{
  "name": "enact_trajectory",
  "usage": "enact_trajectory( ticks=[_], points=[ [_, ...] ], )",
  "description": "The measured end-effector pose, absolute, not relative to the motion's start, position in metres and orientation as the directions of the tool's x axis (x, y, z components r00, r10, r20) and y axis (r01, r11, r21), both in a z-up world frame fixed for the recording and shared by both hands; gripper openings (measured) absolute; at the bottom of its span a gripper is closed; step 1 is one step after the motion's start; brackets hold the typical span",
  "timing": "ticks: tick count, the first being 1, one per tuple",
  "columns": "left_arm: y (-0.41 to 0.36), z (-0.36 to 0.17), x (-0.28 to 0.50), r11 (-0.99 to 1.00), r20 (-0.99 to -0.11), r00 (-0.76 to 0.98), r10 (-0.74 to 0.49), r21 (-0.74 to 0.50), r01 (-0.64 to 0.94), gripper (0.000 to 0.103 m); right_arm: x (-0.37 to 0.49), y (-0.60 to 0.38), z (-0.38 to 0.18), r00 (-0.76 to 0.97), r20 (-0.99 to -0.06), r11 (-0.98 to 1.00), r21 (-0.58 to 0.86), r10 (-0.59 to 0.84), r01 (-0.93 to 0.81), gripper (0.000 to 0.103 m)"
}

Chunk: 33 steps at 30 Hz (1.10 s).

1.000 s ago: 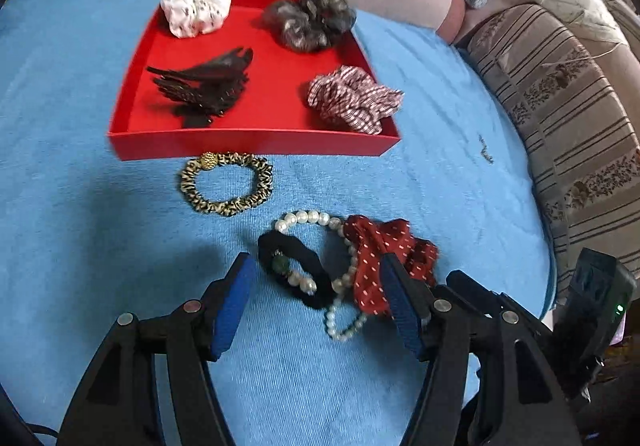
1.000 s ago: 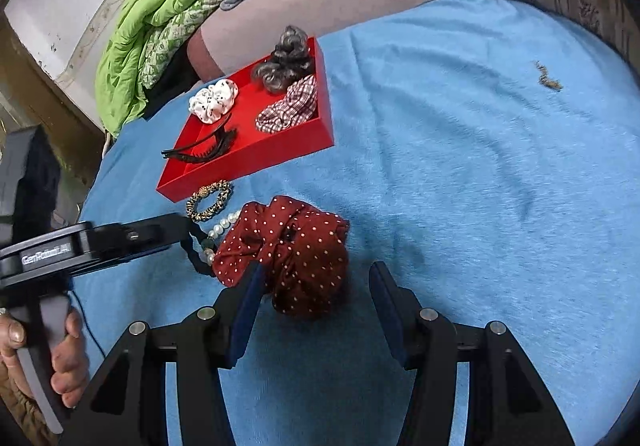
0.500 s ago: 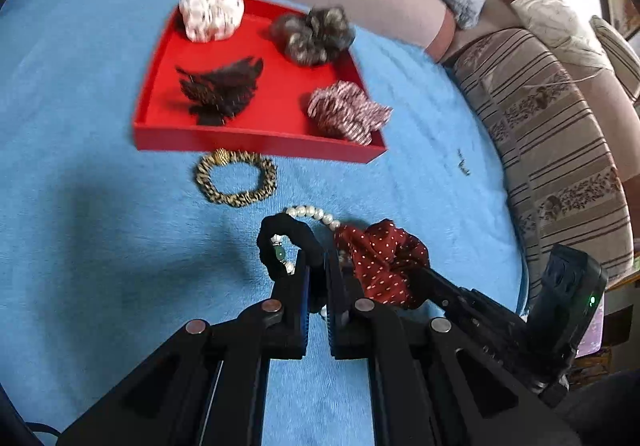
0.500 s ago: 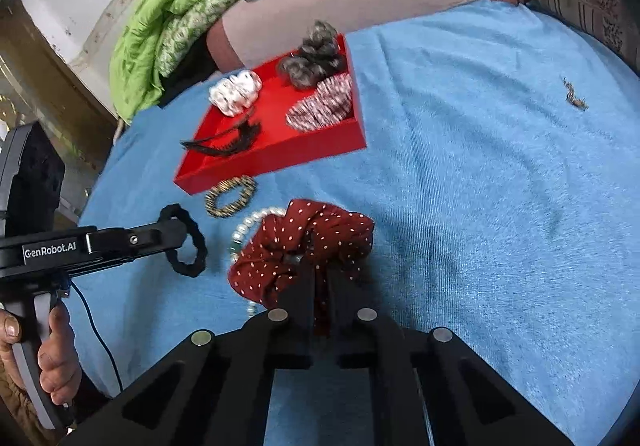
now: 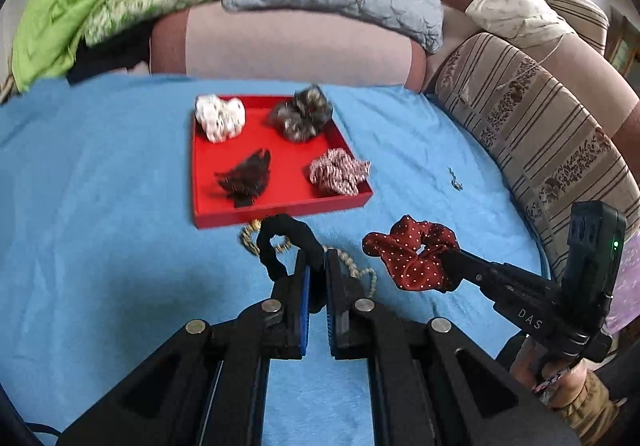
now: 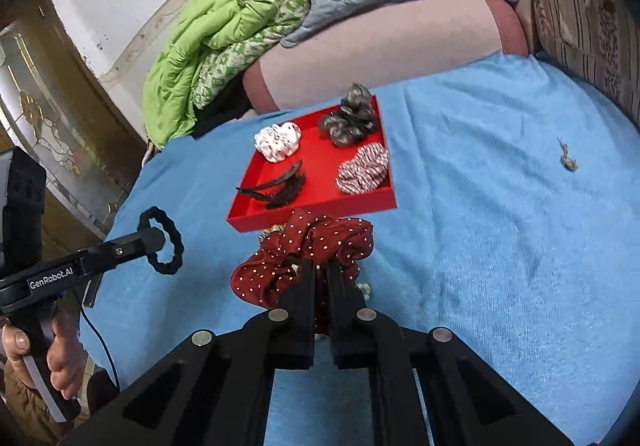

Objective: Organize jewelry
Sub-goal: 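Carry both items over the red tray and open both tools to release them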

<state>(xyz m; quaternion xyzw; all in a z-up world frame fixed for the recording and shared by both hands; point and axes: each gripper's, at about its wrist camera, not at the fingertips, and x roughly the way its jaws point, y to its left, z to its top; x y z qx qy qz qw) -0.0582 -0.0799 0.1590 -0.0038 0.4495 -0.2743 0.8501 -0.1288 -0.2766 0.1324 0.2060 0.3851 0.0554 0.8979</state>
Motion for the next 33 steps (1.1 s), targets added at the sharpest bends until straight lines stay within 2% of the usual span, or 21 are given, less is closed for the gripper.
enact_trajectory(
  ticks=[5,13,18,24,33],
  points=[
    [-0.075,0.178,-0.053,0.860,-0.746,0.496,-0.444,-0.200,0.469,0.006,-0.119,-0.276,0.144,0.704,-0.661,0.912,0.407,0.258,0.048,0.006],
    [-0.067,0.196,-0.013,0.850,-0.730,0.490,-0.477,-0.240,0.469,0.006,-0.085,-0.283,0.168,0.725,-0.625,0.893,0.450,0.288,0.033,0.006],
    [-0.071,0.196,0.025,0.853,-0.733,0.495,-0.466,-0.222,0.473,0.006,-0.046,-0.285,0.173,0.732,-0.631,0.910,0.412,0.256,0.037,0.006],
    [-0.083,0.166,0.088,0.859,-0.767,0.458,-0.450,-0.231,0.457,0.006,0.021,-0.290,0.160,0.703,-0.673,0.929,0.367,0.229,0.049,0.006],
    [-0.102,0.083,0.159,0.880,-0.848,0.361,-0.389,-0.226,0.417,0.006,0.100,-0.297,0.103,0.634,-0.750,0.944,0.315,0.188,0.093,0.006]
  ],
)
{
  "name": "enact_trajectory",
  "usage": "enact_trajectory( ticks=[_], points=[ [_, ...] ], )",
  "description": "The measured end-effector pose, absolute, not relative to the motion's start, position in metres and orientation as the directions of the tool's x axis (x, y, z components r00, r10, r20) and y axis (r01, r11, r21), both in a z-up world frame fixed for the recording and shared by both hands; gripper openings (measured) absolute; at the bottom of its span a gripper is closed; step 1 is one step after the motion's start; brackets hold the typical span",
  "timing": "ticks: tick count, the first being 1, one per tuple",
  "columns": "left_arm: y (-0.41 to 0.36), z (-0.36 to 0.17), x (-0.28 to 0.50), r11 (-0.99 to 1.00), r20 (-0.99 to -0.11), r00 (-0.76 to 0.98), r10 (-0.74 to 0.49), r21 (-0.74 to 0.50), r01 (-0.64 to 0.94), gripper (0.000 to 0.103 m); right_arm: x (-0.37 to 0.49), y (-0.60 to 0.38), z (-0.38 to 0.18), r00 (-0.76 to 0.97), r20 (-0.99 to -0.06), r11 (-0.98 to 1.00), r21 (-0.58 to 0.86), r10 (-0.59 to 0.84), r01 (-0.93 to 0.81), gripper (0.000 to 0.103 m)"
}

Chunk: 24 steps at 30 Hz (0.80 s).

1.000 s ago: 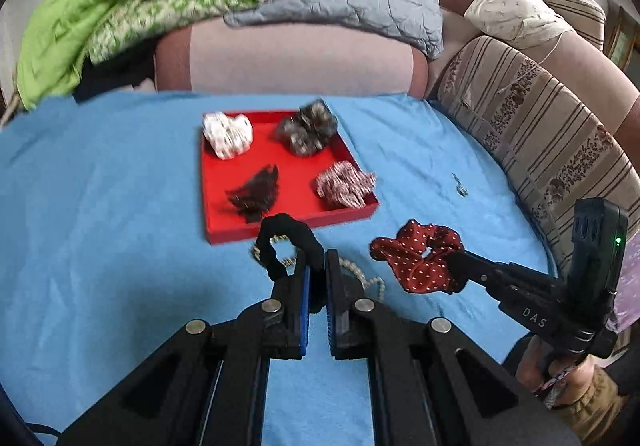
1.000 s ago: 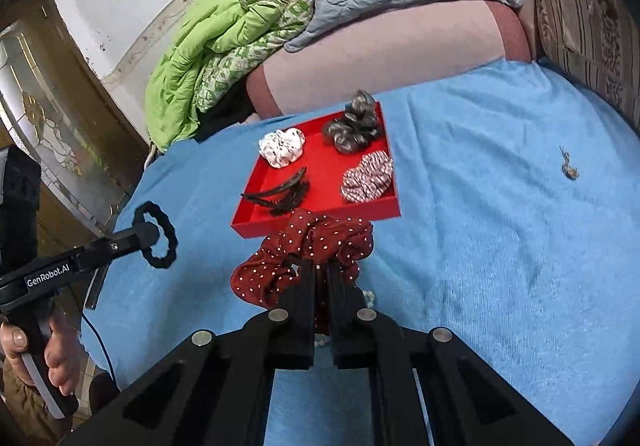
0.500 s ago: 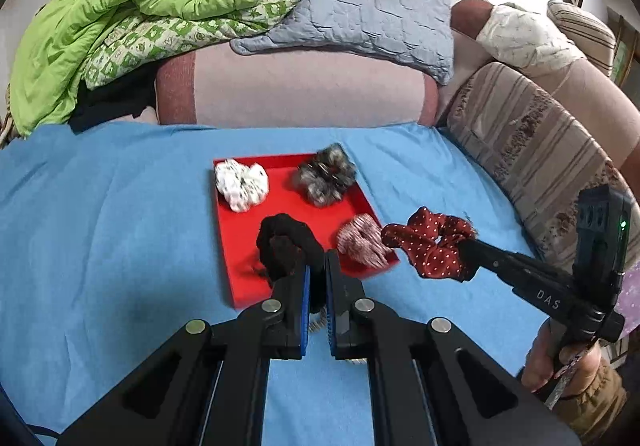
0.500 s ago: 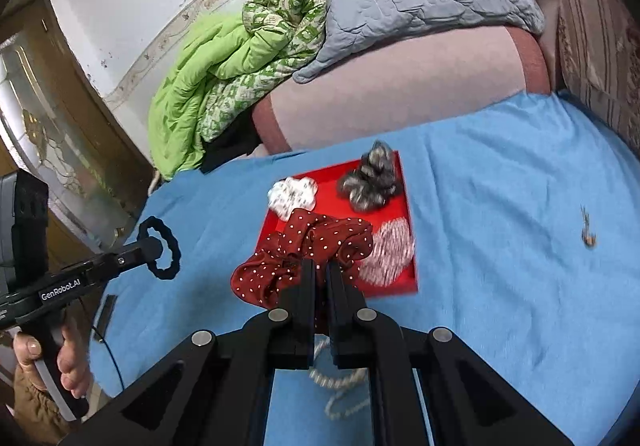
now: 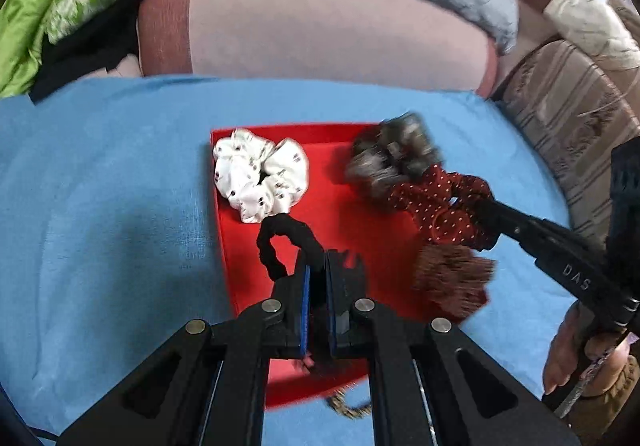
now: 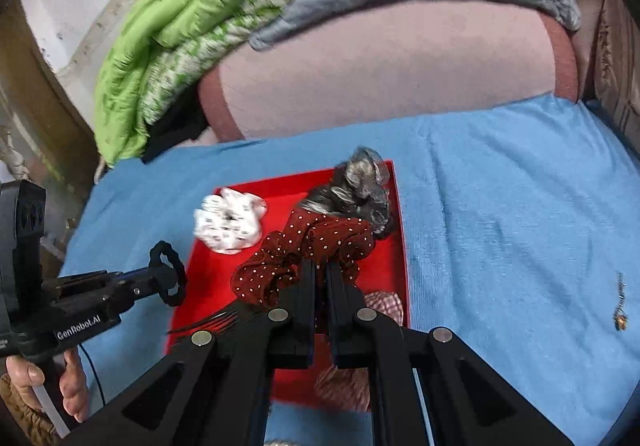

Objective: Organize jewelry
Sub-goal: 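Carry both items over the red tray and open both tools to release them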

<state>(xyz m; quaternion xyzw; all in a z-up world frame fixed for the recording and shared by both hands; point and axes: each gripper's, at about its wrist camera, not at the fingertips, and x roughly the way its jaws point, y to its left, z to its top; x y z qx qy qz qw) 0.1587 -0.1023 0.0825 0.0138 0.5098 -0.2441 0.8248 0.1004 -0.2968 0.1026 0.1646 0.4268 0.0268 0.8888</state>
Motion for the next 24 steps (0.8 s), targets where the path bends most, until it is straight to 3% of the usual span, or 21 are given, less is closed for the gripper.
enact_trajectory(
  ticks=[8,9,10,11,12,15,24],
  points=[
    [-0.104,0.046,0.179,0.905,-0.876,0.359,-0.323,-0.176,0.386,0.009,0.121,-0.299,0.060,0.575,-0.797,0.949,0.296,0.184,0.106,0.009],
    [-0.102,0.046,0.178,0.909,-0.876,0.364,-0.315,-0.169,0.380,0.016,0.121,-0.298,0.059,0.572,-0.800,0.951,0.291,0.184,0.101,0.009],
    [-0.100,0.047,0.178,0.913,-0.876,0.368,-0.311,-0.168,0.372,0.032,0.121,-0.297,0.059,0.573,-0.800,0.954,0.283,0.179,0.097,0.009],
    [-0.097,0.049,0.177,0.917,-0.874,0.373,-0.311,-0.172,0.360,0.042,0.121,-0.296,0.062,0.576,-0.799,0.956,0.277,0.173,0.096,0.011],
    [-0.094,0.052,0.175,0.914,-0.864,0.378,-0.332,-0.196,0.355,0.047,0.120,-0.296,0.065,0.579,-0.796,0.956,0.277,0.173,0.094,0.019],
    [-0.089,0.064,0.168,0.918,-0.853,0.398,-0.338,-0.207,0.338,0.049,0.115,-0.293,0.078,0.600,-0.782,0.959,0.272,0.169,0.085,0.040],
    [-0.070,0.128,0.103,0.933,-0.799,0.524,-0.296,-0.125,0.337,0.051,0.063,-0.281,0.127,0.656,-0.736,0.965,0.259,0.167,0.045,0.042]
  ],
)
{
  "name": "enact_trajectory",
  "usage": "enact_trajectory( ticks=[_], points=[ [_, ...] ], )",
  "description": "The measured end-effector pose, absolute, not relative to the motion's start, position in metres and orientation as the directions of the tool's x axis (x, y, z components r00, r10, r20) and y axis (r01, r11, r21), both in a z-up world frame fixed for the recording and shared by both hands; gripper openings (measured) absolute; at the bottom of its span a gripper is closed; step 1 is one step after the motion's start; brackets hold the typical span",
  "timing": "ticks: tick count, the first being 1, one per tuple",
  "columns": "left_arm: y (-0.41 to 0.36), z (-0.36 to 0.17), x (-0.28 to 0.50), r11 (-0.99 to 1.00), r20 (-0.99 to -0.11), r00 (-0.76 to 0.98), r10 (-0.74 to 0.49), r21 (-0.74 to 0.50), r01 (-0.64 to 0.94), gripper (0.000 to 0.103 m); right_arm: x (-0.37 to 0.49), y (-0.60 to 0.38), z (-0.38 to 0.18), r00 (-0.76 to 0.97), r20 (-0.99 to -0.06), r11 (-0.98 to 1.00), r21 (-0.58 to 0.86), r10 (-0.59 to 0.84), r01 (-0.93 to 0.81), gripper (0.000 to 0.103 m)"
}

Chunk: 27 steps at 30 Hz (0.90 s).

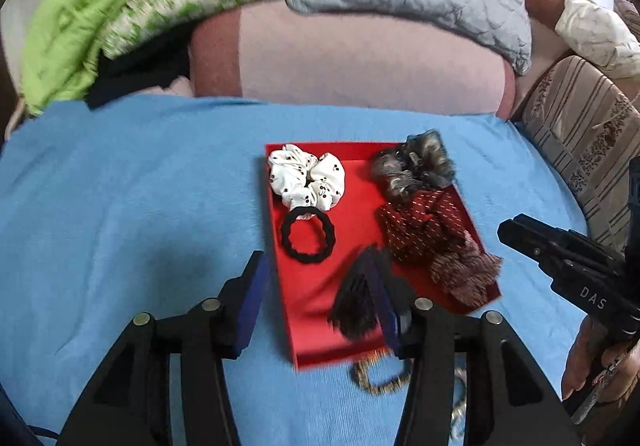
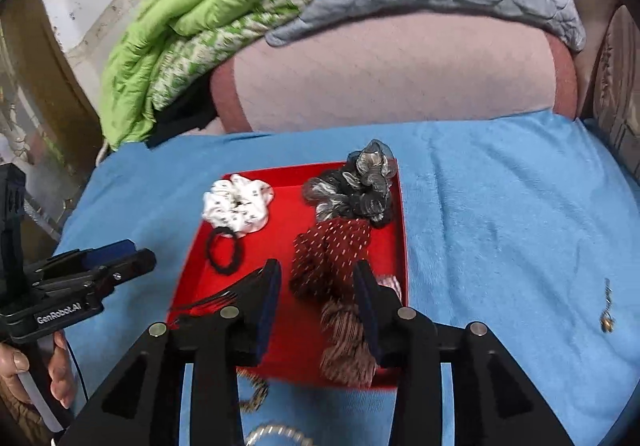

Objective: Organize jewelry
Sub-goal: 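Carry both items over the red tray and open both tools to release them, then move both tools back toward the bracelets lying beside the tray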

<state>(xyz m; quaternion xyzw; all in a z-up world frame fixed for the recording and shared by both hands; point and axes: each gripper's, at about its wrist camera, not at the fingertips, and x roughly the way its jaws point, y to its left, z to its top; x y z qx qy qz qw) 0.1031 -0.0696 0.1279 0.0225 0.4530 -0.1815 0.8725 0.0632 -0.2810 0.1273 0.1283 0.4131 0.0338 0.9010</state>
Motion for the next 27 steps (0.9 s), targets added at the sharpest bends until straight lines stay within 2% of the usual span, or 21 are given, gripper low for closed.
enact_trajectory(
  ticks=[4,16,27],
  points=[
    [-0.059,0.156,0.057,0.948,-0.763,0.591,-0.262,-0.087,0.307,0.057,0.026,-0.274,0.142,0.674,-0.718,0.962,0.268,0.172,0.041,0.045],
    [-0.046,0.192,-0.054,0.967,-0.699,0.699,-0.150,0.043,0.250,0.058,-0.072,-0.244,0.150,0.679,-0.714,0.966,0.258,0.172,0.027,0.045],
    [-0.028,0.211,-0.109,0.977,-0.667,0.731,-0.142,0.026,0.214,0.060,-0.126,-0.241,0.149,0.686,-0.707,0.950,0.303,0.172,0.074,0.045]
  ],
)
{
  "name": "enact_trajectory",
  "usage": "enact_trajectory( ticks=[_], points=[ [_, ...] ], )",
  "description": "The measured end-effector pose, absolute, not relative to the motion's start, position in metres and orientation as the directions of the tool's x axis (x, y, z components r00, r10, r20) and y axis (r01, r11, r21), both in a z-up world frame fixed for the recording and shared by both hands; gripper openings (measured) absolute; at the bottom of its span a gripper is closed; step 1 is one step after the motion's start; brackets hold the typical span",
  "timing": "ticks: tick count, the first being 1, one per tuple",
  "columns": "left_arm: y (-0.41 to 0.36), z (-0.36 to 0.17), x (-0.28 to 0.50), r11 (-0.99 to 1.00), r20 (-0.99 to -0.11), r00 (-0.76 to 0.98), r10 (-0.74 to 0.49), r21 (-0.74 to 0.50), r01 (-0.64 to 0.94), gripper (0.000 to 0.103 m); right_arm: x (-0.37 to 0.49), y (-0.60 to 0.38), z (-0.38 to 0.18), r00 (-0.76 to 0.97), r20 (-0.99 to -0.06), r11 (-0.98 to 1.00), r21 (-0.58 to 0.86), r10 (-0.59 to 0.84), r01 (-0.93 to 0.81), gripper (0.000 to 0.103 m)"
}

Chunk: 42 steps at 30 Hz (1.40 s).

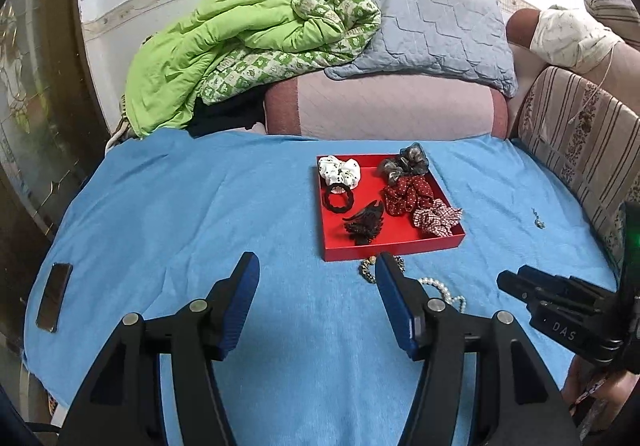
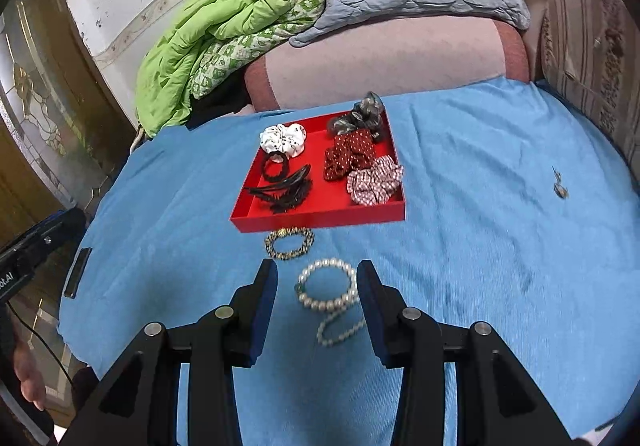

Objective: Organize jewelry
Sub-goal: 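Move both tools back toward the bracelets lying beside the tray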

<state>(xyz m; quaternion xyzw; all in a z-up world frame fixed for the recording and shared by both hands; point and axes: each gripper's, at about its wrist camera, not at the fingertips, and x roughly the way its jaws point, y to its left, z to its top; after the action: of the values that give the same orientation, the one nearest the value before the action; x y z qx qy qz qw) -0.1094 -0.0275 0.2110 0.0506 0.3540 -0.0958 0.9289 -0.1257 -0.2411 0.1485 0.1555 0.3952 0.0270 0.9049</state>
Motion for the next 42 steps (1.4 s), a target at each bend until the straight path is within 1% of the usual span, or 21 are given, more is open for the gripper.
enact_trajectory(
  ticks=[13,18,23,28,30,36,38,42],
  points=[
    [-0.021,0.218,-0.135,0.976,-0.650,0.745,-0.149,0.023,0.215,0.061,-0.153,-0.232,0.152,0.696,-0.698,0.950,0.304,0.167,0.076,0.045],
    [-0.012,0.206,-0.126,0.980,-0.670,0.729,-0.138,0.013,0.198,0.061,-0.156,-0.239,0.143,0.686,-0.710,0.946,0.308,0.159,0.099,0.045],
    [-0.001,0.174,-0.103,0.980,-0.728,0.666,-0.164,-0.040,0.197,0.061,-0.156,-0.254,0.119,0.653,-0.744,0.936,0.316,0.142,0.155,0.045],
    [-0.008,0.132,-0.075,0.965,-0.794,0.556,-0.244,-0.139,0.225,0.061,-0.147,-0.265,0.092,0.610,-0.777,0.924,0.332,0.154,0.189,0.045],
    [-0.016,0.118,-0.064,0.959,-0.807,0.528,-0.265,-0.162,0.233,0.060,-0.142,-0.267,0.083,0.597,-0.786,0.922,0.335,0.161,0.193,0.045],
    [-0.041,0.097,-0.034,0.947,-0.820,0.493,-0.292,-0.177,0.267,0.059,-0.127,-0.272,0.064,0.581,-0.792,0.919,0.351,0.188,0.181,0.045],
    [-0.050,0.089,-0.022,0.945,-0.823,0.484,-0.298,-0.182,0.273,0.057,-0.120,-0.273,0.061,0.582,-0.789,0.919,0.354,0.195,0.172,0.045],
    [-0.064,0.069,0.005,0.939,-0.839,0.447,-0.310,-0.197,0.280,0.048,-0.105,-0.273,0.057,0.587,-0.782,0.922,0.358,0.212,0.145,0.045]
  ],
)
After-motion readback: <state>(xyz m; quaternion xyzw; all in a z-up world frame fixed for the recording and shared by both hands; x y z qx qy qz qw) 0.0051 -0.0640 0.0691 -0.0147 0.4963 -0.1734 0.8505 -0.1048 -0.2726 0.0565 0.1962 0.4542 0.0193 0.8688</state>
